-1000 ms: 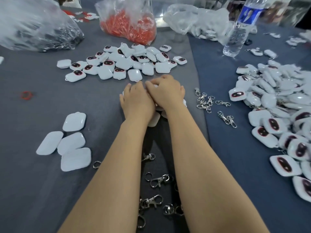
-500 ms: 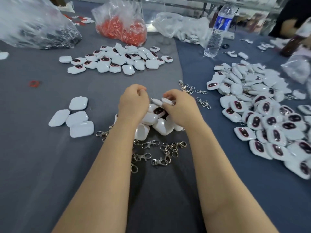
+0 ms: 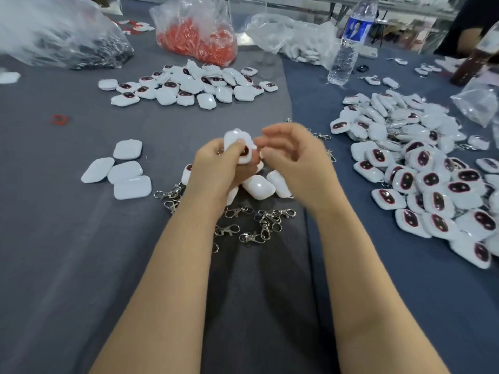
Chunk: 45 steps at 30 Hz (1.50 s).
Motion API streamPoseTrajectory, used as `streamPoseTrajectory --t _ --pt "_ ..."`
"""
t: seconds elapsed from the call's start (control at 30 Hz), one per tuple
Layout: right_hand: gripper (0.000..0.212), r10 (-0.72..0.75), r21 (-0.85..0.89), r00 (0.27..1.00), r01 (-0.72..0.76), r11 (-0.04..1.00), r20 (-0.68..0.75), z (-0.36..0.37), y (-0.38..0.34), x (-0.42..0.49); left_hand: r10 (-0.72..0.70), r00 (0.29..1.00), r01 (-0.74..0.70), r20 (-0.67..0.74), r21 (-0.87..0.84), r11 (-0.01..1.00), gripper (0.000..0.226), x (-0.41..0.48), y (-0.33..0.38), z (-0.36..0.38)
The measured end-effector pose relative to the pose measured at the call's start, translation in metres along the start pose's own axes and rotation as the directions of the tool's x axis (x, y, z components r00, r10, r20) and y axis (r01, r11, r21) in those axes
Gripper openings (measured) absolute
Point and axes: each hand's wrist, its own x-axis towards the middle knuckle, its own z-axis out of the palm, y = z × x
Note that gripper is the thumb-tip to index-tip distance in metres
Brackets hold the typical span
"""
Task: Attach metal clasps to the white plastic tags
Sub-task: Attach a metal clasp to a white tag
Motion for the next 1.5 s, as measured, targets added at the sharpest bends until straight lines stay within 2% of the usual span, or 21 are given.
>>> streamPoseTrajectory --t 0.03,0.07,0.1,0.17,0.2,0.27,0.43,0.5,0.57,0.63,0.67,0.73,0.77,0.87,0.97,1.03,1.2,1.37,1.5 --pt "0.019 0.011 -0.114 1.000 -0.012 0.993 -0.006 -0.005 -0.003 -0.001 0.007 0.999 -0.009 -0.031 -0.040 0.999 0.011 0.001 0.001 -0.002" --pt "0.015 0.031 -0.298 0.998 -0.015 0.954 0.046 -0.009 -0.005 -0.003 0.010 0.998 -0.015 -0.057 -0.081 0.997 0.010 0.002 0.004 -0.003" --pt "0.012 0.093 -0.468 0.984 -0.010 0.884 0.154 -0.009 -0.008 -0.006 0.009 0.997 -0.018 -0.077 -0.108 0.994 0.011 0.003 0.006 -0.004" --pt "0.019 0.278 -0.704 0.898 0.048 0.709 0.341 0.001 -0.009 -0.014 0.004 0.995 -0.015 -0.101 -0.111 0.994 0.014 0.004 0.006 -0.005" --pt "0.023 0.320 -0.758 0.870 0.088 0.646 0.374 0.009 -0.008 -0.016 0.011 0.994 -0.020 -0.105 -0.085 0.996 0.015 0.005 0.005 -0.005" --pt "0.023 0.304 -0.803 0.881 0.131 0.582 0.364 0.024 -0.007 -0.017 0.042 0.994 -0.044 -0.104 -0.023 0.999 0.015 0.004 0.003 -0.005" --pt "0.016 0.231 -0.813 0.933 0.098 0.574 0.276 0.025 0.004 -0.013 0.121 0.988 -0.119 -0.101 0.021 0.993 0.012 0.001 -0.001 -0.001" --pt "0.014 0.196 -0.741 0.961 0.015 0.671 0.197 0.013 0.008 -0.008 0.173 0.981 -0.167 -0.092 0.071 0.983 0.021 -0.001 -0.003 0.001" --pt "0.012 0.180 -0.544 0.983 -0.126 0.830 0.046 0.004 0.011 -0.002 0.217 0.974 -0.209 -0.066 0.111 0.972 0.023 -0.003 -0.003 0.003" --pt "0.010 0.207 -0.205 0.972 -0.226 0.952 -0.108 -0.001 0.014 0.002 0.234 0.971 -0.226 -0.040 0.147 0.963 0.019 -0.003 -0.004 0.004" --pt "0.009 0.238 -0.002 0.960 -0.241 0.970 -0.149 -0.001 0.016 0.004 0.234 0.972 -0.226 -0.024 0.177 0.958 0.017 -0.004 -0.005 0.004" --pt "0.011 0.295 0.342 0.941 -0.227 0.912 -0.164 -0.002 0.017 0.005 0.235 0.972 -0.232 0.013 0.225 0.946 0.017 -0.003 -0.008 0.005" --pt "0.017 0.315 0.451 0.936 -0.216 0.866 -0.155 -0.003 0.017 0.006 0.240 0.970 -0.241 0.032 0.238 0.941 0.019 -0.004 -0.010 0.005" --pt "0.022 0.328 0.619 0.937 -0.187 0.763 -0.121 -0.007 0.018 0.007 0.261 0.960 -0.280 0.101 0.300 0.912 0.024 -0.004 -0.011 0.007" --pt "0.016 0.325 0.632 0.941 -0.193 0.751 -0.098 -0.009 0.016 0.007 0.279 0.941 -0.337 0.194 0.423 0.842 0.011 -0.004 -0.013 0.010" --pt "0.015 0.301 0.605 0.950 -0.191 0.773 -0.085 -0.009 0.015 0.007 0.263 0.939 -0.339 0.223 0.455 0.824 0.016 -0.005 -0.013 0.011" --pt "0.015 0.184 0.543 0.979 -0.111 0.832 -0.083 -0.005 0.012 0.005 0.146 0.970 -0.199 0.196 0.287 0.937 0.023 -0.005 -0.012 0.012" --pt "0.013 0.052 0.349 0.986 0.007 0.937 -0.158 -0.001 0.012 0.004 0.095 0.980 -0.140 0.174 0.268 0.953 0.021 -0.004 -0.013 0.012" --pt "0.019 0.034 0.255 0.985 0.011 0.967 -0.171 0.004 0.013 0.003 0.148 0.985 -0.168 0.086 0.329 0.929 0.019 -0.002 -0.014 0.013"
